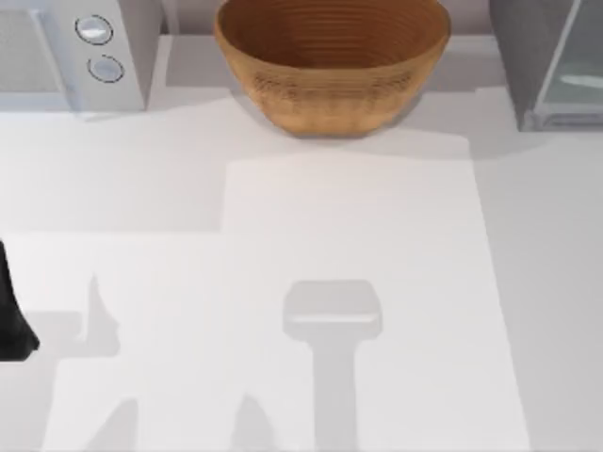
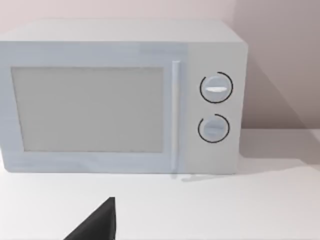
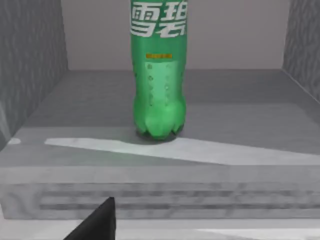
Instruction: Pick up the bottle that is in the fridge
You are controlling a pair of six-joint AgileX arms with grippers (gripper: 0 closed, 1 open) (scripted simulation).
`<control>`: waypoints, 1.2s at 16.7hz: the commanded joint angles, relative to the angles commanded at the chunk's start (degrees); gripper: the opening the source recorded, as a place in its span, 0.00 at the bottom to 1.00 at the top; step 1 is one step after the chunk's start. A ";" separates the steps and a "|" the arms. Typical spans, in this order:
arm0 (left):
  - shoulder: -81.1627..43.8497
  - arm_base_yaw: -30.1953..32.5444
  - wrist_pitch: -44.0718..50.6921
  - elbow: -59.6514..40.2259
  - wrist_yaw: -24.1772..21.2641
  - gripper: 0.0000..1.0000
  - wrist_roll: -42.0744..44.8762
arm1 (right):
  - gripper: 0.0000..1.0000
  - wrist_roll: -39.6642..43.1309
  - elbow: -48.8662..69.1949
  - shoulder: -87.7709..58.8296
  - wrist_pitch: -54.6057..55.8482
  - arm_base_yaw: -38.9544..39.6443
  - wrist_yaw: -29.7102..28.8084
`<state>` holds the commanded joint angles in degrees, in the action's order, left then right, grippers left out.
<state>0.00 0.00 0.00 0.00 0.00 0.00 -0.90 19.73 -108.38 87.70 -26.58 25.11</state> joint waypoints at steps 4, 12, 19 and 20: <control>0.00 0.00 0.00 0.00 0.00 1.00 0.00 | 1.00 0.00 17.16 -7.44 -8.48 5.90 -6.27; 0.00 0.00 0.00 0.00 0.00 1.00 0.00 | 1.00 0.08 37.70 -15.44 -21.16 14.95 -15.47; 0.00 0.00 0.00 0.00 0.00 1.00 0.00 | 1.00 0.09 39.84 -16.80 -22.24 14.96 -15.49; 0.00 0.00 0.00 0.00 0.00 1.00 0.00 | 1.00 0.10 41.82 -17.88 -23.16 15.12 -15.66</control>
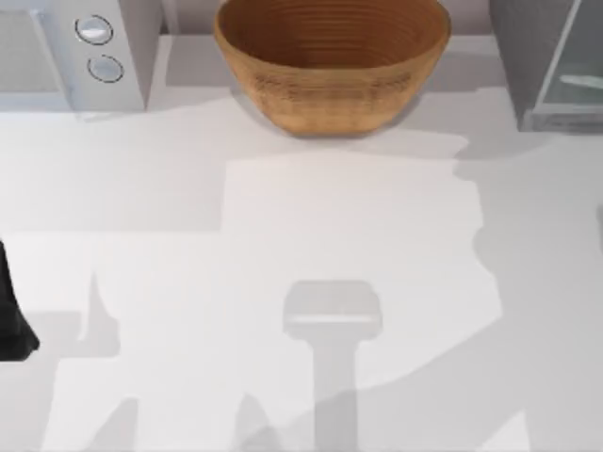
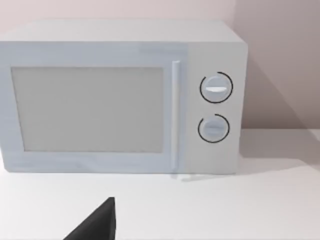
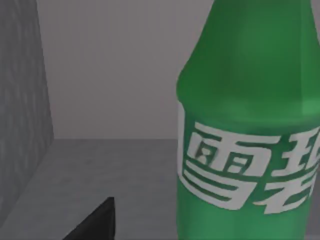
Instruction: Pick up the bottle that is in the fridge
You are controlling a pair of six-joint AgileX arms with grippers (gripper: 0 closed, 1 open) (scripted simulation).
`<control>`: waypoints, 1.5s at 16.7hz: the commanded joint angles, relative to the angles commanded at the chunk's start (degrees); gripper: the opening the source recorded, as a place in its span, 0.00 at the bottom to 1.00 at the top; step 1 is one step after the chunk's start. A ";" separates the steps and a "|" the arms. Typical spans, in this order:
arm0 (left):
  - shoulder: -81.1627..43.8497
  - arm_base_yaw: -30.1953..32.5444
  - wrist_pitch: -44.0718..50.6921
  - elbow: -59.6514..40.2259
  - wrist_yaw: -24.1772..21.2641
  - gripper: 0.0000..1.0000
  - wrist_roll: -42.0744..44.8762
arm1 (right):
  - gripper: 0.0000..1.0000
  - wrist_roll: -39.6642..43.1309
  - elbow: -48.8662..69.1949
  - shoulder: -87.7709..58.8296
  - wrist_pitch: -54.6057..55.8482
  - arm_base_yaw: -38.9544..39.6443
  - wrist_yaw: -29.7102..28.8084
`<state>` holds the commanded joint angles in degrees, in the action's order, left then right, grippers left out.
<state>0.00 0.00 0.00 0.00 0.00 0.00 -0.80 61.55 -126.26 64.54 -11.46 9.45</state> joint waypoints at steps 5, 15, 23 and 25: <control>0.00 0.00 0.00 0.00 0.00 1.00 0.00 | 1.00 0.06 11.64 -5.54 -5.52 0.96 -1.04; 0.00 0.00 0.00 0.00 0.00 1.00 0.00 | 0.62 0.07 12.95 -6.21 -6.46 1.12 -1.21; 0.00 0.00 0.00 0.00 0.00 1.00 0.00 | 0.02 0.07 12.95 -6.21 -6.46 1.12 -1.21; 0.00 0.00 0.00 0.00 0.00 1.00 0.00 | 0.00 0.07 12.95 -6.21 -6.46 1.12 -1.21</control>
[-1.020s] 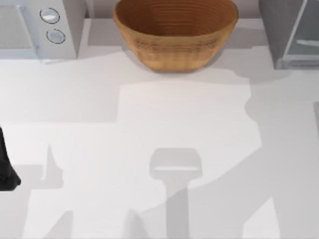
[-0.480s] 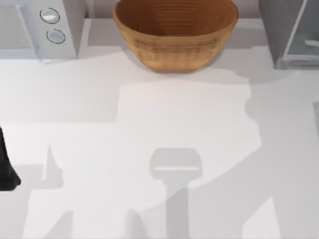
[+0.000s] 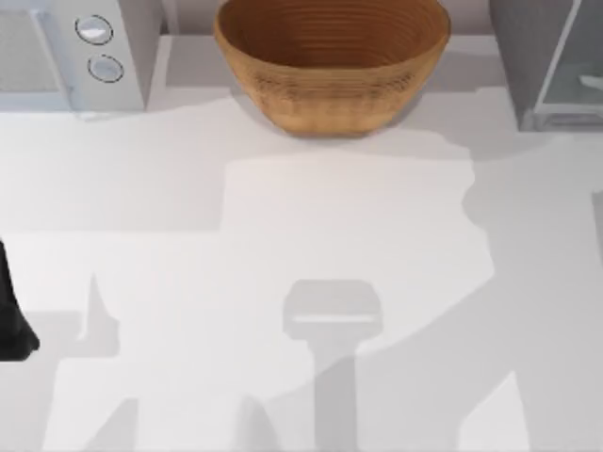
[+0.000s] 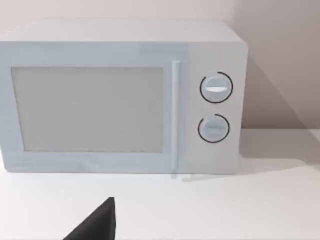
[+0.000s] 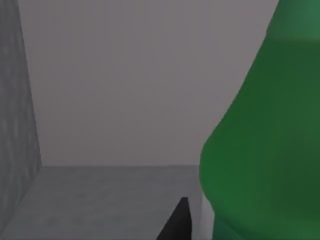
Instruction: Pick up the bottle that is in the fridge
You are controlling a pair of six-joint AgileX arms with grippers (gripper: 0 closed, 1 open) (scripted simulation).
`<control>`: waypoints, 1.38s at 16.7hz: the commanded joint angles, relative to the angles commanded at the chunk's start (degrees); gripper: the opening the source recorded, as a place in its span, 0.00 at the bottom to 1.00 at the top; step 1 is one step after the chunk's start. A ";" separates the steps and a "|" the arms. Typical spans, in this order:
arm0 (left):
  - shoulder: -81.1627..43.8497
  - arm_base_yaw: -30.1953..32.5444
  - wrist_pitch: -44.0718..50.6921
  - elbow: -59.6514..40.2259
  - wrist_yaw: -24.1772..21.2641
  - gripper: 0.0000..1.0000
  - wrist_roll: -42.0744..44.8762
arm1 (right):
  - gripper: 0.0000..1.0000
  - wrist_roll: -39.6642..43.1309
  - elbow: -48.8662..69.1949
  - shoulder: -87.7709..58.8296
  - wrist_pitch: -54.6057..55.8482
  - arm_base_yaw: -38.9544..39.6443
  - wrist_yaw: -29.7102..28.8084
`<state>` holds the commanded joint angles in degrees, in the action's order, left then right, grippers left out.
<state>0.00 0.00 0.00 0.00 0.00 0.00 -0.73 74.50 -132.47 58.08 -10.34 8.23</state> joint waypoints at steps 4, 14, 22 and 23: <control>0.00 0.00 0.00 0.00 0.00 1.00 0.00 | 0.00 0.00 0.00 0.00 0.00 0.00 0.00; 0.00 0.00 0.00 0.00 0.00 1.00 0.00 | 0.00 -0.08 1.10 4.88 -6.02 -0.12 0.11; 0.00 0.00 0.00 0.00 0.00 1.00 0.00 | 0.00 -0.16 0.69 7.41 -8.31 -0.26 0.22; 0.00 0.00 0.00 0.00 0.00 1.00 0.00 | 0.00 -0.07 -0.67 8.34 -7.78 -0.40 0.34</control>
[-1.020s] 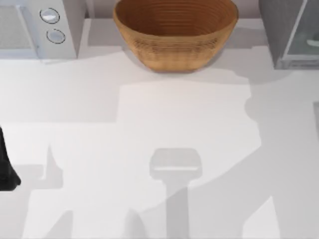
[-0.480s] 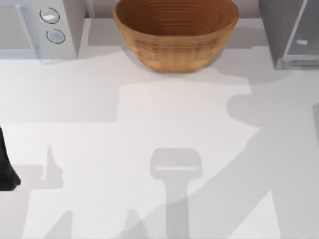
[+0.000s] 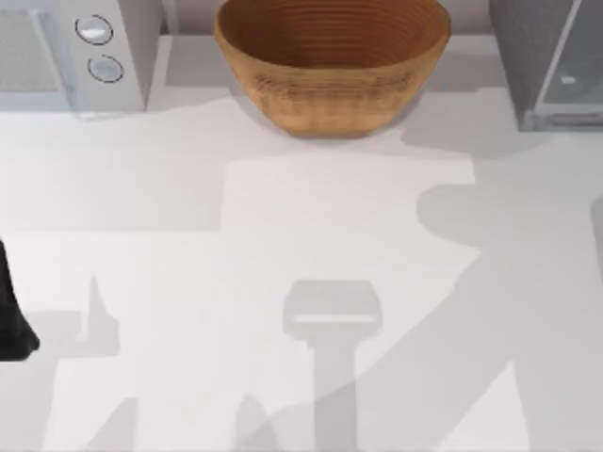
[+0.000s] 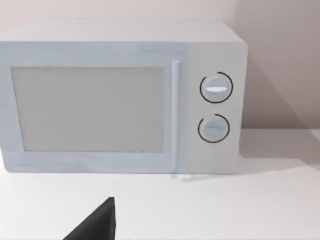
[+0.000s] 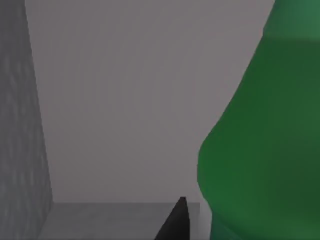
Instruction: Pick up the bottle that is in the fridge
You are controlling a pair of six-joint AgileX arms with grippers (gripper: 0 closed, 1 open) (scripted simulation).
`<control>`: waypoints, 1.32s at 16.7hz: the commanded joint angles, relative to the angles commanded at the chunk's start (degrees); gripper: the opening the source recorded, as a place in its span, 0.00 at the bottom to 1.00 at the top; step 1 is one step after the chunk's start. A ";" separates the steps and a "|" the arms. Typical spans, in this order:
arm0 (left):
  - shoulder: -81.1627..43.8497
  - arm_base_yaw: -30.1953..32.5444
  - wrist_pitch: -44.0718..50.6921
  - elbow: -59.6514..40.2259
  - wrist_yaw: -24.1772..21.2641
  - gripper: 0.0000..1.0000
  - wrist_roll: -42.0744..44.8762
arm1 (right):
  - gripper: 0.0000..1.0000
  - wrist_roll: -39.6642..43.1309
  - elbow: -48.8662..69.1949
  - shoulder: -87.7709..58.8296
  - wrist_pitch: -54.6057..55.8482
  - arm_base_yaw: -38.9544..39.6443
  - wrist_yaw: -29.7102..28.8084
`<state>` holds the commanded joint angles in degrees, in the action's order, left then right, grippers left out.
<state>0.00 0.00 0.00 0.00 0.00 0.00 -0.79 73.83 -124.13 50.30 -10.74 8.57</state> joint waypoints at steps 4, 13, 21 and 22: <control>0.00 0.00 0.00 0.00 0.00 1.00 0.00 | 0.00 0.10 -10.13 5.91 3.73 -0.98 0.86; 0.00 0.00 0.00 0.00 0.00 1.00 0.00 | 0.00 -0.29 -24.88 14.99 9.77 -2.21 2.48; 0.00 0.00 0.00 0.00 0.00 1.00 0.00 | 0.00 -0.02 -27.86 22.60 5.60 -0.86 1.61; 0.00 0.00 0.00 0.00 0.00 1.00 0.00 | 0.00 0.08 -29.20 25.77 3.93 -0.49 1.26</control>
<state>0.00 0.00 0.00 0.00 0.00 0.00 -0.71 44.63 -98.36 54.23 -11.23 9.83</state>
